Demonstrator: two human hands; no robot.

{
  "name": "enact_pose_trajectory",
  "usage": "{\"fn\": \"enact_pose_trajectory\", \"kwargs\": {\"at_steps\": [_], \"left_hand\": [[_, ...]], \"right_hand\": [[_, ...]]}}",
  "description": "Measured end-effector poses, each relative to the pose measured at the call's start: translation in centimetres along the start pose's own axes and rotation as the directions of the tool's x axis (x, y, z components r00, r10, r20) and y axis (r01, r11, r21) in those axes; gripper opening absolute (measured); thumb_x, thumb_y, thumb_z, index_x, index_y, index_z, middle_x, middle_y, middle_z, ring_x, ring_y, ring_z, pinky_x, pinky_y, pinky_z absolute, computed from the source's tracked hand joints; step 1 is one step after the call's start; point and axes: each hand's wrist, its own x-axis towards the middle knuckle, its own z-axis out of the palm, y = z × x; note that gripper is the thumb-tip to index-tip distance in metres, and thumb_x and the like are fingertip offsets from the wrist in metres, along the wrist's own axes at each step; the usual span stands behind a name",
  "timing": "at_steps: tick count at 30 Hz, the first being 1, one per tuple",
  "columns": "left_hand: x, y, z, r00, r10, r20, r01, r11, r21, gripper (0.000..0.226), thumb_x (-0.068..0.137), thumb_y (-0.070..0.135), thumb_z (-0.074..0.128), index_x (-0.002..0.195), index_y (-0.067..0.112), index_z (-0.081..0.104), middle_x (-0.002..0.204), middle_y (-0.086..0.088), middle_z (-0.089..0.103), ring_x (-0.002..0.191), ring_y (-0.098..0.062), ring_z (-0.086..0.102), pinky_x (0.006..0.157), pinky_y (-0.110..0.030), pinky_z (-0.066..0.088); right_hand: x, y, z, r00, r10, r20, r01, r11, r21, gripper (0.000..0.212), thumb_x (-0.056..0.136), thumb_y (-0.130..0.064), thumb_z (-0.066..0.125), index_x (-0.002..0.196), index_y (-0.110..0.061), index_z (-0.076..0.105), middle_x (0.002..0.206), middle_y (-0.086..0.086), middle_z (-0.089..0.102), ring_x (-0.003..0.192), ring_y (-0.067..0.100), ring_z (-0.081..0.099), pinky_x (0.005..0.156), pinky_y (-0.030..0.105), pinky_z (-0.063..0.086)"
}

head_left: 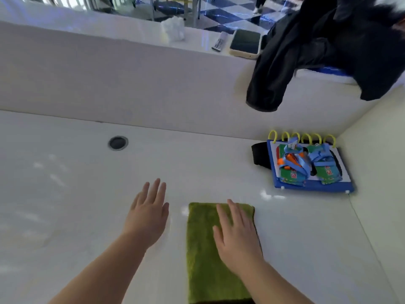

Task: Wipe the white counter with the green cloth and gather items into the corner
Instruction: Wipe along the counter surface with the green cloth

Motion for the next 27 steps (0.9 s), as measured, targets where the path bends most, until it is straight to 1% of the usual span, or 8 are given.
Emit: {"fn": "enact_pose_trajectory", "kwargs": {"at_steps": [4, 6, 8, 10, 13, 14, 20, 27], "left_hand": [[1.1, -2.3, 1.2, 0.998, 0.055, 0.032, -0.055, 0.998, -0.006, 0.061, 0.106, 0.041, 0.014, 0.159, 0.019, -0.008, 0.166, 0.005, -0.018, 0.152, -0.021, -0.018, 0.123, -0.035, -0.005], [1.6, -3.0, 1.8, 0.997, 0.074, 0.033, -0.074, 0.997, -0.008, 0.061, 0.106, 0.041, 0.014, 0.16, 0.018, -0.006, 0.167, 0.004, -0.016, 0.153, -0.021, -0.018, 0.123, -0.034, -0.006], [2.0, -3.4, 2.5, 0.994, 0.107, 0.028, -0.107, 0.994, -0.008, 0.062, 0.106, 0.042, 0.014, 0.16, 0.018, -0.004, 0.167, 0.004, -0.014, 0.153, -0.021, -0.017, 0.123, -0.034, -0.007], [2.7, -3.6, 2.9, 0.99, 0.139, 0.013, -0.139, 0.99, -0.007, 0.064, 0.105, 0.045, 0.013, 0.16, 0.018, -0.004, 0.165, 0.006, -0.015, 0.152, -0.019, -0.018, 0.122, -0.033, -0.008], [3.3, -3.8, 3.5, 0.988, 0.157, -0.005, -0.157, 0.987, 0.015, 0.066, 0.103, 0.048, 0.011, 0.159, 0.018, -0.008, 0.159, 0.009, -0.024, 0.147, -0.014, -0.027, 0.121, -0.033, -0.012], [3.2, -3.8, 3.7, 0.988, 0.156, -0.014, -0.155, 0.987, 0.027, 0.067, 0.102, 0.049, 0.009, 0.158, 0.018, -0.009, 0.158, 0.009, -0.025, 0.145, -0.013, -0.03, 0.121, -0.033, -0.014], [3.0, -3.9, 4.0, 0.987, 0.15, -0.056, -0.148, 0.989, 0.026, 0.066, 0.099, 0.052, 0.004, 0.153, 0.021, -0.019, 0.161, 0.01, -0.025, 0.146, -0.013, -0.031, 0.121, -0.033, -0.016], [4.3, -3.8, 3.8, 0.99, 0.125, -0.058, -0.123, 0.992, 0.034, 0.073, 0.097, 0.057, 0.009, 0.156, 0.023, -0.017, 0.16, 0.014, -0.024, 0.143, -0.008, -0.033, 0.118, -0.03, -0.019]], "right_hand": [[-1.7, -2.7, 3.4, 0.993, 0.119, 0.023, -0.119, 0.993, -0.013, 0.064, 0.092, -0.062, 0.002, 0.147, -0.041, -0.025, 0.161, -0.007, -0.016, 0.148, 0.019, -0.01, 0.115, 0.037, -0.007], [-2.1, -3.5, 4.8, 0.989, 0.15, 0.015, -0.15, 0.988, -0.026, 0.063, 0.086, -0.065, -0.009, 0.14, -0.043, -0.033, 0.16, -0.007, -0.022, 0.146, 0.017, -0.022, 0.114, 0.036, -0.011], [-2.4, -3.8, 5.8, 0.986, 0.167, -0.006, -0.167, 0.985, -0.039, 0.065, 0.083, -0.067, -0.016, 0.142, -0.044, -0.029, 0.159, -0.004, -0.026, 0.142, 0.017, -0.032, 0.116, 0.038, -0.015], [-2.1, -4.4, 6.1, 0.978, 0.2, -0.052, -0.202, 0.979, -0.038, 0.069, 0.086, -0.067, -0.013, 0.151, -0.042, -0.009, 0.162, -0.001, -0.015, 0.146, 0.021, -0.021, 0.119, 0.04, -0.01], [-1.6, -5.3, 5.6, 0.966, 0.243, -0.091, -0.246, 0.969, -0.028, 0.064, 0.096, -0.059, 0.009, 0.15, -0.033, 0.031, 0.16, 0.006, 0.023, 0.146, 0.032, 0.022, 0.115, 0.047, 0.015], [-1.5, -5.3, 5.5, 0.964, 0.245, -0.102, -0.249, 0.968, -0.03, 0.063, 0.097, -0.058, 0.013, 0.149, -0.032, 0.037, 0.158, 0.006, 0.028, 0.144, 0.033, 0.028, 0.113, 0.049, 0.021], [-1.3, -5.3, 5.9, 0.962, 0.242, -0.126, -0.252, 0.965, -0.072, 0.061, 0.096, -0.057, 0.014, 0.149, -0.033, 0.035, 0.159, 0.003, 0.026, 0.145, 0.031, 0.026, 0.113, 0.051, 0.025], [0.2, -4.8, 5.8, 0.961, 0.252, -0.117, -0.261, 0.963, -0.065, 0.061, 0.096, -0.056, 0.019, 0.151, -0.033, 0.029, 0.161, 0.0, 0.022, 0.146, 0.03, 0.024, 0.113, 0.051, 0.023]]}}
